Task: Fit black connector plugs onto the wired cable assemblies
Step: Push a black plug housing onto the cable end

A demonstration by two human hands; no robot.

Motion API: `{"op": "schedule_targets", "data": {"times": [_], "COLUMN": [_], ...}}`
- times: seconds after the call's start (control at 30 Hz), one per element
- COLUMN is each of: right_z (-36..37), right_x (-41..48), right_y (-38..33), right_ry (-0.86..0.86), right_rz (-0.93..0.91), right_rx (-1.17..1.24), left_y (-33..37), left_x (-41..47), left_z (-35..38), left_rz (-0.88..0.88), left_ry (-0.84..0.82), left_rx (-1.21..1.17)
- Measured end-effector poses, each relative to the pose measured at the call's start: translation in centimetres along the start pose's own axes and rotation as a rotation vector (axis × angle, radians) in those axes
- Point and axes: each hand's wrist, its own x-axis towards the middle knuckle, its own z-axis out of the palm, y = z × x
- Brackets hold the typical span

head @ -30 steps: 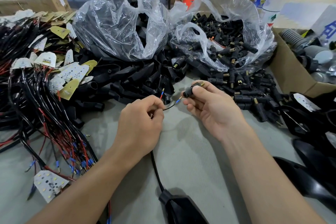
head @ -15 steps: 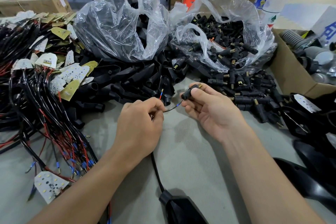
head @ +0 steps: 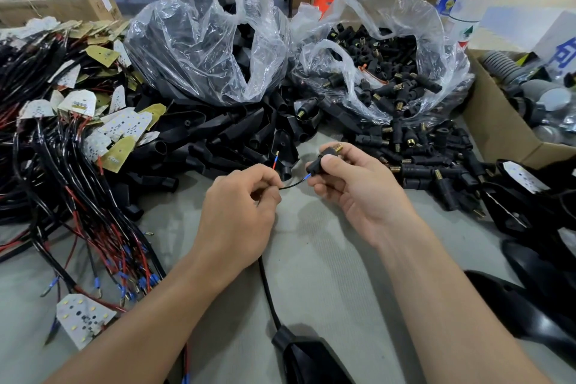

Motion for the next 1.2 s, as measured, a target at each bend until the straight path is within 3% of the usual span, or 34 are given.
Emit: {"op": "schedule_targets", "data": {"times": [0.23,0.53,0.77,1.03,1.2], "right_z": [-0.1,0.4,2.0,1.2,0.8], "right_x": [-0.3,-0.4,-1.2,-0.8,-0.5], "right_y": [-0.3,-0.2,0.8,0.1,0.0], "right_ry": [-0.008,-0.018,-0.149,-0.022,0.023], "right_rz": [-0.015,0.051,0.077,0.043,0.046], "right_rx": [0.022,0.134,-0.005,0.122,0.175], "left_y": [0.1,0.4,0.6,0.0,-0.4], "left_x": [0.0,0.1,-0.4,0.1,0.5], "left_z": [0.0,0.0,-0.1,-0.5,-0.4], "left_rz": [-0.033,-0.059,0.024,0.013,-0.028], "left_ry": [0.025,0.106,0.068,0.09,-0.009], "left_rx": [-0.141,-0.082,-0.078,0.038,0.025]}}
